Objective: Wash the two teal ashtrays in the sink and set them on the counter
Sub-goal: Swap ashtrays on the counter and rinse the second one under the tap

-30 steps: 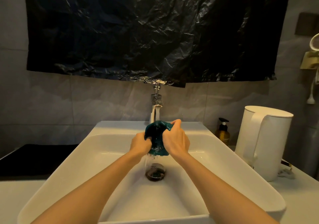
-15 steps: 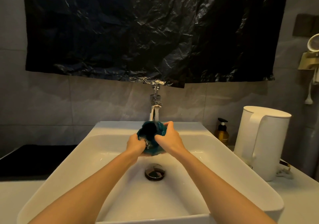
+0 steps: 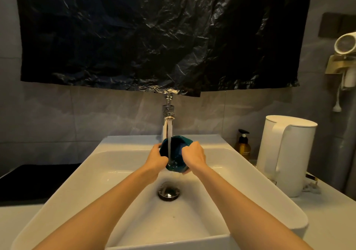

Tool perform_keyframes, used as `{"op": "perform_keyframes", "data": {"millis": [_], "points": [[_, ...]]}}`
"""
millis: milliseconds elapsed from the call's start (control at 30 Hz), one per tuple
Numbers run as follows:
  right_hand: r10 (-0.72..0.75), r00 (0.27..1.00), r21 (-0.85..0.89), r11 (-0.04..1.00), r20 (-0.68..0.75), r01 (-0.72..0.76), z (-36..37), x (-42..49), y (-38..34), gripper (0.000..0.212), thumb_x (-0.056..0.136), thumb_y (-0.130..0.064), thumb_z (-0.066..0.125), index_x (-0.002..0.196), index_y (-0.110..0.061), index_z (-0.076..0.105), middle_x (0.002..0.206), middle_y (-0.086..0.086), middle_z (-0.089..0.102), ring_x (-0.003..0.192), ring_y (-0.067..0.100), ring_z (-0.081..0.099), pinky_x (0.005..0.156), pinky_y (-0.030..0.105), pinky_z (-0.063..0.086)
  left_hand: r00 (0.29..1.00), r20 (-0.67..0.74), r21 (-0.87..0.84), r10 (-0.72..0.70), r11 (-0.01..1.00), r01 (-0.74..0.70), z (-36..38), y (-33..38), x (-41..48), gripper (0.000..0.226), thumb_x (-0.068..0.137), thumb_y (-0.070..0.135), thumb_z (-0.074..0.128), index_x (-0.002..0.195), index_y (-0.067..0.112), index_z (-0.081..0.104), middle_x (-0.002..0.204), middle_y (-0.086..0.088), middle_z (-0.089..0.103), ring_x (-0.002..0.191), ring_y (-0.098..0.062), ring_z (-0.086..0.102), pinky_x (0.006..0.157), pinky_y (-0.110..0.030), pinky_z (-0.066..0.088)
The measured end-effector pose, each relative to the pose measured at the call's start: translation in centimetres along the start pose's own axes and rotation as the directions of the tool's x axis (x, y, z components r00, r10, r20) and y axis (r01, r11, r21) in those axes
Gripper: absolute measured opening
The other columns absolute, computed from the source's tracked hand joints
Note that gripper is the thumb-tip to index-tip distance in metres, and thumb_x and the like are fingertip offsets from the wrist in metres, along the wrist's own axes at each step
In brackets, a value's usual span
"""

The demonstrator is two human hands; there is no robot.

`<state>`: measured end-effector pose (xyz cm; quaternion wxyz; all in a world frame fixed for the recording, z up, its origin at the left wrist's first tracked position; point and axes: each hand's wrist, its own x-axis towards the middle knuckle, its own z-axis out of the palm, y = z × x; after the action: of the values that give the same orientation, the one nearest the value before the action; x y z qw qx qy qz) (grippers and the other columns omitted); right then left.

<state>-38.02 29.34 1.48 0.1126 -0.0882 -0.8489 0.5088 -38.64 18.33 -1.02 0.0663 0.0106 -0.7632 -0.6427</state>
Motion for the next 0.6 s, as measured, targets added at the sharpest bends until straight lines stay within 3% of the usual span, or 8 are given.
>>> {"op": "perform_keyframes", "data": {"millis": [100,267,333,467,600], "points": [[-0.073,0.997,0.012,0.997,-0.025,0.073,0.4,-0.3,-0.2,0.027,0.094,-0.011,0.048,0.120,-0.009,0.041,0.121,0.014,0.054,0.106,0.031,0.056,0.084,0.041,0.055,0.997,-0.011,-0.088,-0.078,0.993,0.076,0.2,-0.5,0.3,0.039,0.092,-0.002,0.050,0.127,0.014,0.047,0.121,-0.013,0.057,0.108,-0.030,0.058,0.087,-0.046,0.054],[-0.118,0.982,0.079,0.991,0.150,0.107,1.0,-1.1,-0.5,0.032,0.087,-0.003,0.046,0.116,-0.010,0.036,0.112,0.010,0.047,0.099,0.032,0.055,0.072,0.049,0.059,0.954,-0.269,0.249,0.131,0.966,-0.063,-1.6,-0.5,0.2,0.022,0.098,0.009,0.042,0.112,0.005,0.058,0.104,-0.013,0.062,0.089,-0.024,0.055,0.075,-0.033,0.045],[-0.116,0.977,0.108,0.989,0.180,0.098,1.0,-1.4,-0.6,0.032,0.086,-0.001,0.046,0.114,-0.010,0.035,0.108,0.007,0.044,0.095,0.030,0.053,0.067,0.049,0.059,0.949,-0.291,0.266,0.124,0.963,-0.045,-1.8,-0.6,0.2,0.023,0.099,0.011,0.041,0.112,0.005,0.059,0.104,-0.013,0.063,0.089,-0.024,0.054,0.075,-0.032,0.044],[-0.102,0.991,0.129,0.987,0.087,0.090,0.9,-1.1,-0.3,0.030,0.086,0.001,0.045,0.114,-0.007,0.037,0.102,0.008,0.045,0.093,0.028,0.051,0.077,0.049,0.057,0.981,-0.191,-0.081,-0.032,0.997,0.016,-1.0,-0.4,0.3,0.037,0.093,-0.004,0.040,0.120,0.014,0.057,0.115,-0.014,0.062,0.102,-0.032,0.058,0.083,-0.046,0.054],[0.002,0.999,0.290,0.957,0.054,-0.018,1.1,-0.5,-0.1,0.034,0.087,0.002,0.043,0.120,-0.004,0.038,0.116,0.014,0.050,0.105,0.030,0.053,0.086,0.043,0.053,0.997,-0.016,-0.377,-0.076,0.924,0.065,-0.1,0.0,0.1,0.059,0.085,-0.019,0.037,0.127,0.022,0.046,0.117,-0.012,0.057,0.107,-0.035,0.057,0.076,-0.048,0.056]]}}
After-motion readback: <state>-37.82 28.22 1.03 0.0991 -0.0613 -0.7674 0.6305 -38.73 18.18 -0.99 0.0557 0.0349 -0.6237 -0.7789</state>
